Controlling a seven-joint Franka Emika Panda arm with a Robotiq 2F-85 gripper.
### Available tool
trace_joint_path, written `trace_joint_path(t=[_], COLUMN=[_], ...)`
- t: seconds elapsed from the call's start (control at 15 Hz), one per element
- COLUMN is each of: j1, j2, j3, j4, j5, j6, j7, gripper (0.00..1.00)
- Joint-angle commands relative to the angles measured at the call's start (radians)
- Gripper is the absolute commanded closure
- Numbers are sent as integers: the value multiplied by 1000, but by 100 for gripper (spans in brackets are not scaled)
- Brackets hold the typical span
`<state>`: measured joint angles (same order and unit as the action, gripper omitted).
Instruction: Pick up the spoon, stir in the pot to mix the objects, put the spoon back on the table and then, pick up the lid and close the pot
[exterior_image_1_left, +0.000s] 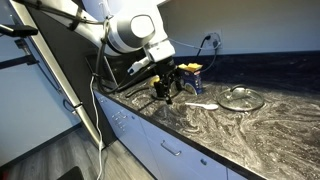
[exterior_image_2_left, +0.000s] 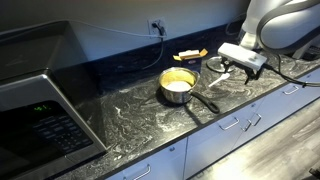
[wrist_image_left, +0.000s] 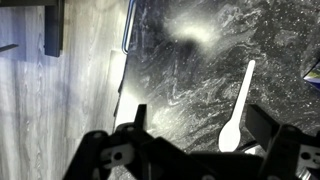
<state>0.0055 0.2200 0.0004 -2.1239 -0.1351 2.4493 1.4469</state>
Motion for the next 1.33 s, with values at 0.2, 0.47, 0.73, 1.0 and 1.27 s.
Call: trace_joint_path(t=[0.2, 0.47, 0.73, 1.0, 1.27], j1=[94, 128, 137, 145, 155], j2=[121, 186, 251, 312, 361], j3=[-66, -104, -123, -140, -152], j4=[114, 186, 258, 319, 367], j5=[-58, -100, -88, -83, -78], j6=[36, 36, 15, 3, -9], j7=[119, 166, 158, 156, 154], gripper=[0, 0, 0, 0, 0])
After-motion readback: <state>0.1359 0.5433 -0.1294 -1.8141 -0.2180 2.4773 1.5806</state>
